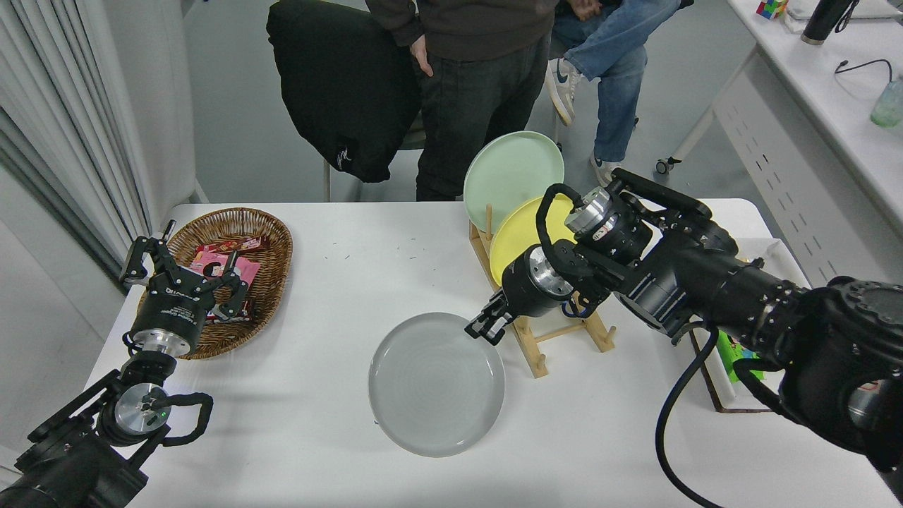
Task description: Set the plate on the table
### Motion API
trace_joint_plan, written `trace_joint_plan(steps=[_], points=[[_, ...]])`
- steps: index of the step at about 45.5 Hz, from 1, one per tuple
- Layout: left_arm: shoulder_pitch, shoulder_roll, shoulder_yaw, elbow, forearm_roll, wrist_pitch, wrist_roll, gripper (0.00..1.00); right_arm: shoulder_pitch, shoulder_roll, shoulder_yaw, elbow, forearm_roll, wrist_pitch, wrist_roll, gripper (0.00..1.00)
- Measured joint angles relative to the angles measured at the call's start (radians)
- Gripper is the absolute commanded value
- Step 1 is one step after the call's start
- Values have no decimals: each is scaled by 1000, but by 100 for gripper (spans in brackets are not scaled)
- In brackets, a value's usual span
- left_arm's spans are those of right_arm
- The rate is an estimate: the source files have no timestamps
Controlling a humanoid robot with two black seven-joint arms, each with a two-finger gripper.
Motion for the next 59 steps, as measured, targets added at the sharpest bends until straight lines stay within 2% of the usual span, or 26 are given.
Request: trace_joint_plan(steps=[13, 29, 44, 59], points=[[0, 0, 0, 0, 0, 0, 0, 98, -45, 0, 121, -65, -18, 0, 0, 0], [0, 0, 0, 0, 0, 0, 0, 98, -87, 0, 187, -80, -20, -1, 51, 0], [0, 0, 0, 0, 0, 0, 0, 98, -101, 0, 185, -62, -29, -1, 71, 0], [0, 0, 0, 0, 0, 0, 0, 98, -107, 0, 67, 20, -50, -1, 70, 0]])
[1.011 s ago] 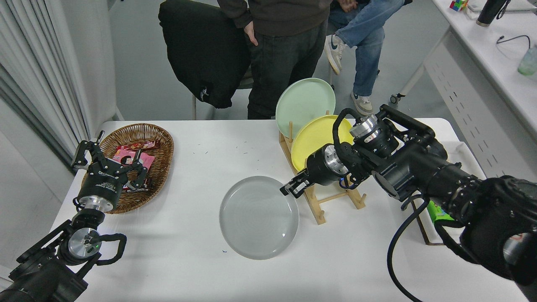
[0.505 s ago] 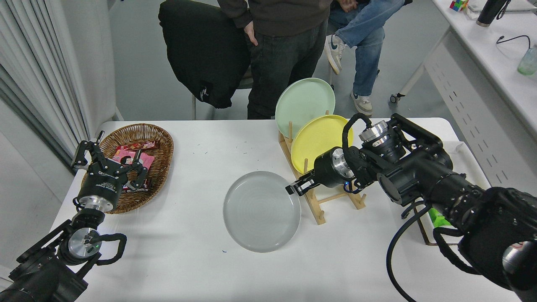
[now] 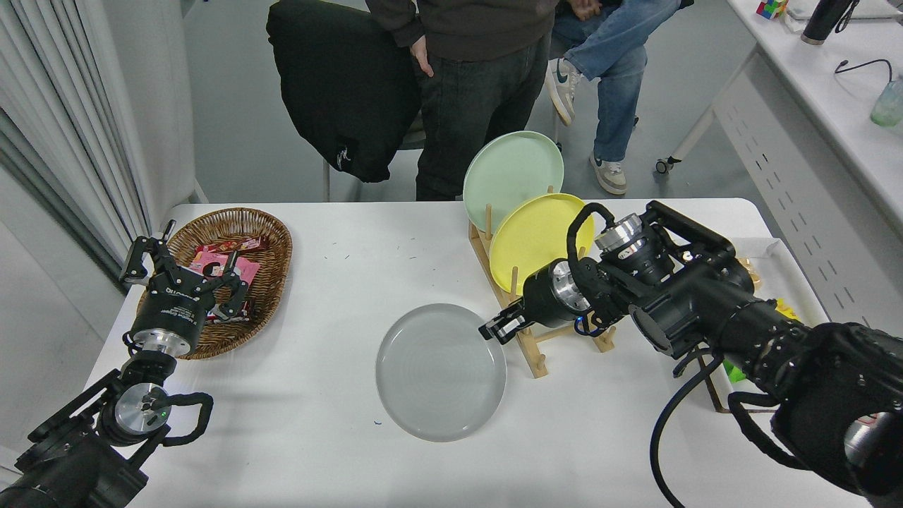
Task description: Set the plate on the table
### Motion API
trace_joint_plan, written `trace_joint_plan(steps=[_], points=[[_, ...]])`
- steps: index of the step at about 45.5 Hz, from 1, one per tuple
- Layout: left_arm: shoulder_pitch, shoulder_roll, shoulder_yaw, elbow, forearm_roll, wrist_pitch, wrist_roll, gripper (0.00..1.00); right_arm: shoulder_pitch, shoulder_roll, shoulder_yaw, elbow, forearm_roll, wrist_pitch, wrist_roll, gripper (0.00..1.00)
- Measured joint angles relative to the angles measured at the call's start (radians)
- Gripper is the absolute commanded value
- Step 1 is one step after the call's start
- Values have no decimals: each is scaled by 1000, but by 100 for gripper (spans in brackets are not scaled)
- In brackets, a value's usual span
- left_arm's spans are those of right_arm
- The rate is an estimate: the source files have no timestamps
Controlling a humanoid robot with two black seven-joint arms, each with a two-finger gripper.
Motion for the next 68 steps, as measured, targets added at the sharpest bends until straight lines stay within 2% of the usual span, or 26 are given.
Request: trace_joint_plan(steps=[23, 68], points=[[0, 0, 0, 1, 0, 0, 0, 98, -18, 0, -87, 69, -52, 0, -1, 0], [0, 0, 0, 0, 0, 0, 0, 98, -25, 0, -56, 69, -86, 0, 15, 0]])
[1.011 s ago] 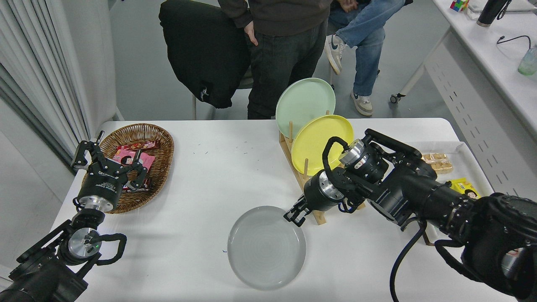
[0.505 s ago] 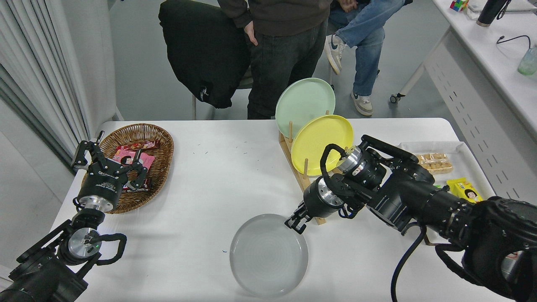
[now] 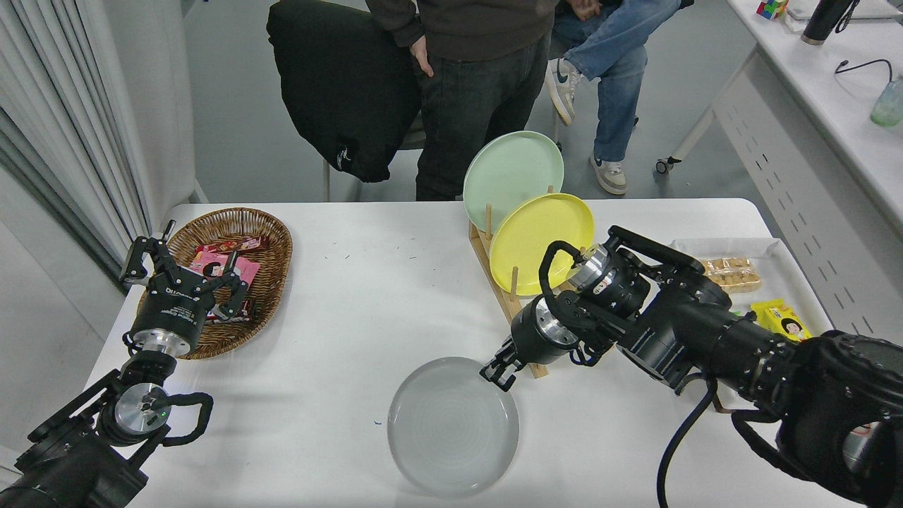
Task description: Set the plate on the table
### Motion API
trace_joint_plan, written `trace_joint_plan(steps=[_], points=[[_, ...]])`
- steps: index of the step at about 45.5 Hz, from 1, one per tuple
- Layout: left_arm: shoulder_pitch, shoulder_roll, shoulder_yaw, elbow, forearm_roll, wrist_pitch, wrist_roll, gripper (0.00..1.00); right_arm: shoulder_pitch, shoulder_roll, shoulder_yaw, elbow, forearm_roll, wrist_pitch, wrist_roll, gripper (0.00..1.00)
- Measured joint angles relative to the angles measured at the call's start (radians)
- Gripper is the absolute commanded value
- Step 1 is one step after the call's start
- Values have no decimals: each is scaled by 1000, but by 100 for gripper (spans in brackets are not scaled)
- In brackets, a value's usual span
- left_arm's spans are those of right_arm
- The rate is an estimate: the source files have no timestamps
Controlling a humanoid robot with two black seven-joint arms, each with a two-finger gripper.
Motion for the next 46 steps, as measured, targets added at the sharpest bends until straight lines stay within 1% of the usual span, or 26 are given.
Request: trace_joint_plan(steps=[21, 24, 27, 28, 31, 36, 37, 38, 40, 41, 44, 46], points=[[0, 0, 0, 0, 0, 0, 0, 98, 0, 0, 26, -2, -20, 0, 17, 0], [0, 0, 0, 0, 0, 0, 0, 98, 0, 0, 27, -3, -21, 0, 18, 10], [0, 0, 0, 0, 0, 0, 0, 98, 0, 0, 28, -3, -21, 0, 18, 12], [0, 0, 0, 0, 0, 0, 0, 98, 0, 0, 28, -3, -21, 0, 18, 14], [0, 0, 0, 0, 0, 0, 0, 98, 0, 0, 29, -3, -22, 0, 19, 28], [0, 0, 0, 0, 0, 0, 0, 98, 0, 0, 29, -3, -22, 0, 20, 31], [0, 0, 0, 0, 0, 0, 0, 98, 0, 0, 29, -3, -22, 0, 20, 36], [0, 0, 0, 0, 0, 0, 0, 98, 0, 0, 29, -3, -22, 0, 20, 43], [0, 0, 0, 0, 0, 0, 0, 98, 0, 0, 30, -3, -22, 0, 21, 63], [0, 0, 0, 0, 0, 0, 0, 98, 0, 0, 30, -3, -22, 0, 21, 70], [0, 0, 0, 0, 0, 0, 0, 98, 0, 0, 30, -4, -22, 0, 23, 74], [0, 0, 0, 0, 0, 0, 0, 98, 0, 0, 31, -4, -22, 0, 23, 82]])
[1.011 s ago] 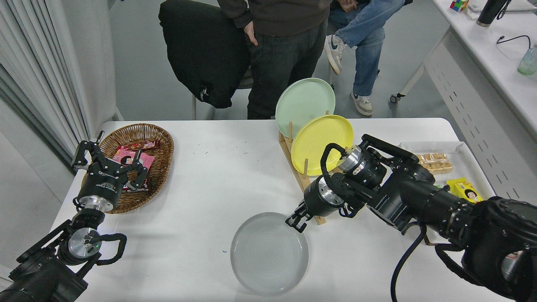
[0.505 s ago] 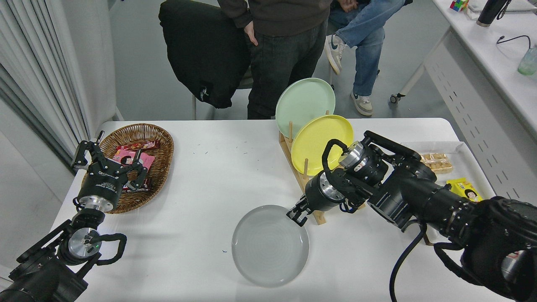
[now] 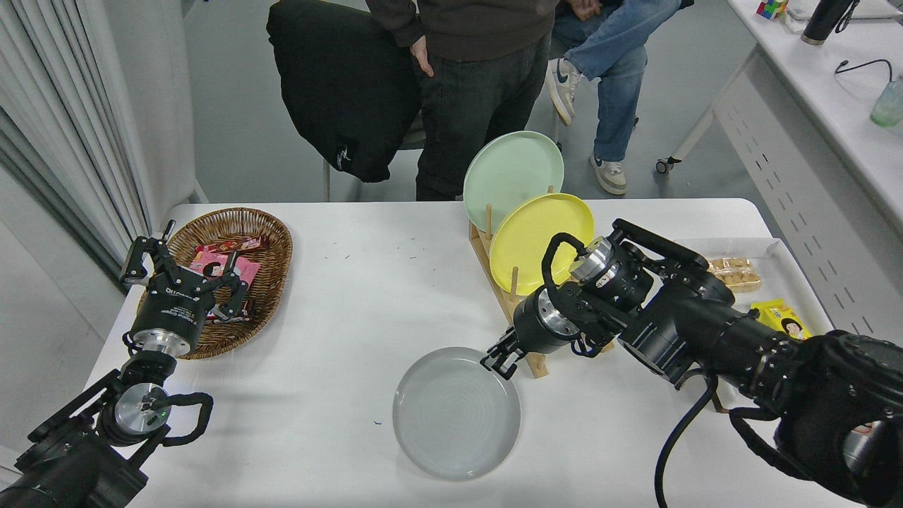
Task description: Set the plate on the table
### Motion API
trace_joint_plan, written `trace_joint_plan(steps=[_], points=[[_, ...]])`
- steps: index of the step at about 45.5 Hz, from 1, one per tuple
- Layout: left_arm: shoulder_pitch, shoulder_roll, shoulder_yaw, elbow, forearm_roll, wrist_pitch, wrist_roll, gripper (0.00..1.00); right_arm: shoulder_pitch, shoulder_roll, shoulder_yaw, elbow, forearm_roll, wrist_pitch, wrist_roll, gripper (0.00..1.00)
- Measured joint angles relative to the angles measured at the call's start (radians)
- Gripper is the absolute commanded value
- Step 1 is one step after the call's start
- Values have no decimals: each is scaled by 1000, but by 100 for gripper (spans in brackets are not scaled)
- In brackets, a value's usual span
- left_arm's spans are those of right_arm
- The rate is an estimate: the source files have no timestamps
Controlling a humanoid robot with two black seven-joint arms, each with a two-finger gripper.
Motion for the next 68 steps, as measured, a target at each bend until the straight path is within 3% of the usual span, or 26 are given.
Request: trace_joint_plan(steps=[4, 19, 40, 54, 68], points=[[0, 0, 0, 0, 0, 0, 0, 98, 0, 0, 3, 0, 0, 0, 1, 97], [0, 0, 0, 0, 0, 0, 0, 98, 1, 0, 8, 8, -26, 27, 2, 99], [0, 0, 0, 0, 0, 0, 0, 98, -1, 0, -24, 49, -110, 230, -7, 99], [0, 0, 0, 0, 0, 0, 0, 98, -2, 0, -44, 65, -263, 389, -11, 99], [0, 0, 0, 0, 0, 0, 0, 98, 32, 0, -50, 68, -515, 446, -11, 99]])
